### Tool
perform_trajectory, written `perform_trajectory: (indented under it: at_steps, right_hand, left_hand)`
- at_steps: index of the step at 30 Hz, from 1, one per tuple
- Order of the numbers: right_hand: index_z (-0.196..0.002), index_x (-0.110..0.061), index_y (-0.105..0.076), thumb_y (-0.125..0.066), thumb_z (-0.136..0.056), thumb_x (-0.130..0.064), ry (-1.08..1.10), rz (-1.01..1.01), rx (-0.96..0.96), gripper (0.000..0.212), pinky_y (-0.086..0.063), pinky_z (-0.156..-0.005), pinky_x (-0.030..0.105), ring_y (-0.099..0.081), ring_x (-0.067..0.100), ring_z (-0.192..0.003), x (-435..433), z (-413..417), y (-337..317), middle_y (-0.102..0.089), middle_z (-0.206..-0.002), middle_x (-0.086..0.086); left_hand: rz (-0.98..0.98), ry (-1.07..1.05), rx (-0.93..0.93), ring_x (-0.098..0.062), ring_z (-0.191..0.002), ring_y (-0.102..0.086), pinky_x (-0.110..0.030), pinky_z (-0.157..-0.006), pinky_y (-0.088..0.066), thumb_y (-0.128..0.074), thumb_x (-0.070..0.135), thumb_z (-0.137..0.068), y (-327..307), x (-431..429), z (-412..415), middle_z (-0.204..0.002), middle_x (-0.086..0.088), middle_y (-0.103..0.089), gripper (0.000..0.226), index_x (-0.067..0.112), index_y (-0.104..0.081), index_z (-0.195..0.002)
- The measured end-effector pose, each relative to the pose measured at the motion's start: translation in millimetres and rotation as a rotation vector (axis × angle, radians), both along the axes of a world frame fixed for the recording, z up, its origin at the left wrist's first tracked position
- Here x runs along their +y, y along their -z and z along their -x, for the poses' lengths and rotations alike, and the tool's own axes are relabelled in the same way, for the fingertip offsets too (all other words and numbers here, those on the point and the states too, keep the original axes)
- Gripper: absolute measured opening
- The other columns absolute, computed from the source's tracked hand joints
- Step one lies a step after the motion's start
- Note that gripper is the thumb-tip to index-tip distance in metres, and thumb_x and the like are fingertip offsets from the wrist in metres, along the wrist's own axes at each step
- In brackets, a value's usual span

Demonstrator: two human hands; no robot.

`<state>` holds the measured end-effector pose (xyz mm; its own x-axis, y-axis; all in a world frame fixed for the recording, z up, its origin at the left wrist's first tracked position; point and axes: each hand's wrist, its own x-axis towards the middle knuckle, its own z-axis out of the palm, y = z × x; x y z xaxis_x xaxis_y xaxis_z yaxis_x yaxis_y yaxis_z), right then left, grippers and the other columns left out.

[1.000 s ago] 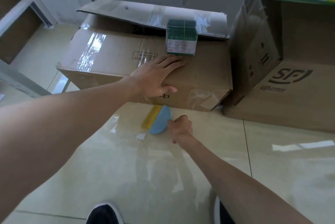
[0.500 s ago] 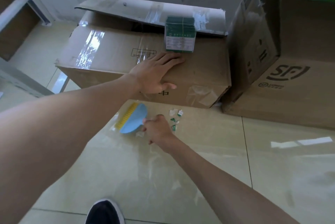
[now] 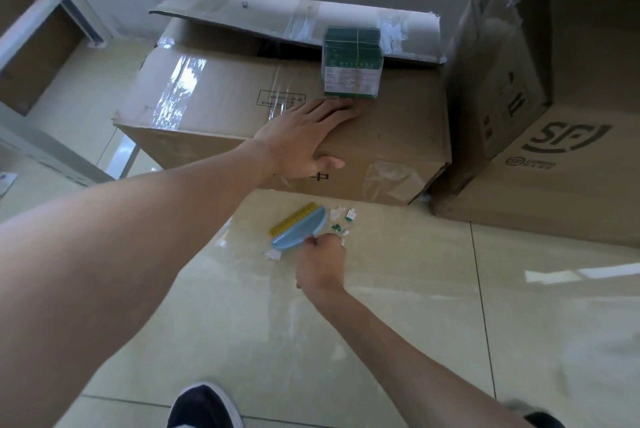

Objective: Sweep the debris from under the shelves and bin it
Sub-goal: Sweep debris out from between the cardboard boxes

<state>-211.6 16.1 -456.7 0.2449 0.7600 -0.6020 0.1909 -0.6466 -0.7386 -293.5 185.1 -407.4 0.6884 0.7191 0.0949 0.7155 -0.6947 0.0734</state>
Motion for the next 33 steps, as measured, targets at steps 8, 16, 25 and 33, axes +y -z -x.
perform_trajectory:
  at_steps: [8,16,25,33]
  right_hand:
    - [-0.105,0.006,-0.055,-0.045,-0.098,-0.022,-0.054,0.035,0.189,0.031,-0.039,-0.03,0.016,-0.058,0.027,-0.058,33,40,8,-0.062,-0.109,0.017]
    - [-0.097,-0.007,-0.048,-0.044,-0.093,-0.019,0.174,0.147,0.132,0.013,-0.059,-0.069,0.05,-0.067,0.043,-0.09,22,49,24,-0.059,-0.11,0.02]
    - [-0.076,-0.014,-0.043,-0.046,-0.099,-0.019,0.038,0.01,0.239,0.024,-0.04,-0.034,0.019,-0.053,0.02,-0.048,28,35,4,-0.061,-0.092,0.009]
    - [-0.097,-0.005,-0.043,-0.044,-0.098,-0.015,0.187,0.136,0.223,0.01,-0.045,-0.031,0.022,-0.059,0.031,-0.055,37,37,15,-0.058,-0.103,0.015]
  left_hand:
    - [0.01,-0.009,0.008,-0.023,-0.143,-0.025,-0.044,-0.117,-0.027,-0.052,0.065,-0.085,-2,-2,0,-0.158,0.001,-0.024,0.086,0.025,-0.019,-0.154]
    - [0.06,0.009,0.044,-0.019,-0.149,-0.013,-0.045,-0.119,-0.024,-0.042,0.067,-0.09,-3,1,3,-0.162,0.003,-0.015,0.084,0.027,-0.009,-0.156]
    - [0.068,0.096,0.058,-0.016,-0.15,-0.003,-0.033,-0.121,-0.009,-0.032,0.06,-0.097,-8,12,5,-0.163,-0.002,-0.009,0.076,0.02,-0.007,-0.156]
    - [0.093,0.088,0.023,-0.015,-0.15,0.0,-0.03,-0.121,-0.004,-0.037,0.055,-0.098,-5,7,4,-0.163,-0.002,-0.008,0.075,0.019,-0.007,-0.157]
